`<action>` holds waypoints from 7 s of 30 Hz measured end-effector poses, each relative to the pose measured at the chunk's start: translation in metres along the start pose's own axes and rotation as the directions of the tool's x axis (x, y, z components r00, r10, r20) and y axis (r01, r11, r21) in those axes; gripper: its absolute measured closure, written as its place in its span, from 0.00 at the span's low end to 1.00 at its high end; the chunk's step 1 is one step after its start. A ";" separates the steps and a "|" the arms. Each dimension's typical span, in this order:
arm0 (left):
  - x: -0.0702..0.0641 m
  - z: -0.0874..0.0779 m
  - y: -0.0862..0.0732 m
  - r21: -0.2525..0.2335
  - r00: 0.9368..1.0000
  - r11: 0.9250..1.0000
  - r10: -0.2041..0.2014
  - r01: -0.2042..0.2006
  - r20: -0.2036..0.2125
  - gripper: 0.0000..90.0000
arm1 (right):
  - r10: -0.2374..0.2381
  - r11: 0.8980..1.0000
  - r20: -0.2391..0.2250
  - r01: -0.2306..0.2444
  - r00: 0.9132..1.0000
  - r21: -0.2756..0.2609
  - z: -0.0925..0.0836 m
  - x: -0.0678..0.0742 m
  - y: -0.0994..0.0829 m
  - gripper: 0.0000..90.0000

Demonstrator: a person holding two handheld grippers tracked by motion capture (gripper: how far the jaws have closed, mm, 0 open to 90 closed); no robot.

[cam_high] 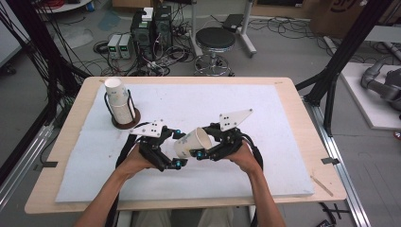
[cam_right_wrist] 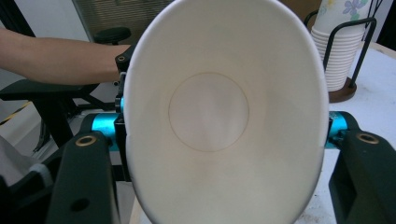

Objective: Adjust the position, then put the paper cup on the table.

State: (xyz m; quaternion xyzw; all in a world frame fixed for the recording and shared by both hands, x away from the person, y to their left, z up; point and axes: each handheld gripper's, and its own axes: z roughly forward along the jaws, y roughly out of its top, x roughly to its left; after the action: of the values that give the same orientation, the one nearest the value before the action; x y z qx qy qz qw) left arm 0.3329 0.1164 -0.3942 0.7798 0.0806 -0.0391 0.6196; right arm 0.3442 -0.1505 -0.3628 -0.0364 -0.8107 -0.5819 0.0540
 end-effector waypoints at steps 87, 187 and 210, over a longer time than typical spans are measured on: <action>-0.015 -0.124 -0.097 -0.095 0.713 0.992 -0.127 0.085 -0.690 0.07 | 0.067 0.959 0.296 -0.144 0.953 0.245 -0.013 -0.016 0.007 0.39; -0.016 -0.125 -0.098 -0.107 0.708 0.991 -0.132 0.080 -0.694 0.07 | -0.092 0.684 0.275 -0.140 0.957 0.716 0.069 -0.047 0.011 0.39; -0.016 -0.125 -0.098 -0.098 0.708 0.992 -0.123 0.076 -0.695 0.07 | -0.128 0.635 0.267 -0.128 0.955 0.762 0.082 -0.046 0.005 0.38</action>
State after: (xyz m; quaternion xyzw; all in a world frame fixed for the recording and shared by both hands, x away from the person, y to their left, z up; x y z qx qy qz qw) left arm 0.2953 0.2582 -0.4569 0.7116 0.3520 0.2279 0.5637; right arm 0.3869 -0.0709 -0.3901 -0.0965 -0.9795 -0.1674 -0.0576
